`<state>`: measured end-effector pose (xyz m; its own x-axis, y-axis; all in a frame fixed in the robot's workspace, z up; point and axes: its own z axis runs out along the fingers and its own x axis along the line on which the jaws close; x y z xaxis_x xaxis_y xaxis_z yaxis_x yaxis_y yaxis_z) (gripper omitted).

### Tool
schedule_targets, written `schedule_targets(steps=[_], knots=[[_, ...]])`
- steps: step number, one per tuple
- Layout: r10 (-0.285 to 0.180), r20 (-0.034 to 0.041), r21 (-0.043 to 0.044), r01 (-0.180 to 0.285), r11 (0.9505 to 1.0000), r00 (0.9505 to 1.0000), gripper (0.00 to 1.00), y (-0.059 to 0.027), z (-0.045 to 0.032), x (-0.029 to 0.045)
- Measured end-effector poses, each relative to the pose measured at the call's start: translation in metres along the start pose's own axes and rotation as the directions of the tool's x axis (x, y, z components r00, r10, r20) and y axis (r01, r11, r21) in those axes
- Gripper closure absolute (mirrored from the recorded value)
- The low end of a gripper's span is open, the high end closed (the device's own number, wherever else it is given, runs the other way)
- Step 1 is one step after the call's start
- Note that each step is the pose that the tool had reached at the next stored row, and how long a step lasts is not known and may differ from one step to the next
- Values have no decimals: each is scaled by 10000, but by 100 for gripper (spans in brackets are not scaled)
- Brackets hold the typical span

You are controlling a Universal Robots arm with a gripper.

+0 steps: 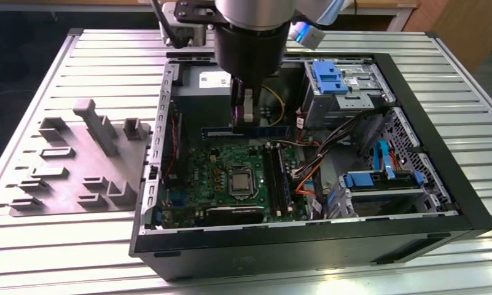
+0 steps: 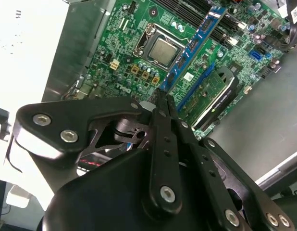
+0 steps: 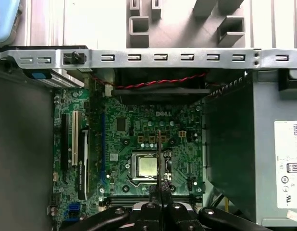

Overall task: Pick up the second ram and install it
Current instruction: 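Pick up the second ram and move it above second insertion slot, then insert the second ram into the second slot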

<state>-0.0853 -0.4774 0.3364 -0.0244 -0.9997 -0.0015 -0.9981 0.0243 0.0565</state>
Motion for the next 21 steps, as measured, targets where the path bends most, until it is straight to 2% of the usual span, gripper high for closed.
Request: schedule_targets(steps=[10,21], knots=[[1,2,1,-1,10000,10000,88,-11,181,41],[0,2,1,0,10000,10000,88,-18,188,42]])
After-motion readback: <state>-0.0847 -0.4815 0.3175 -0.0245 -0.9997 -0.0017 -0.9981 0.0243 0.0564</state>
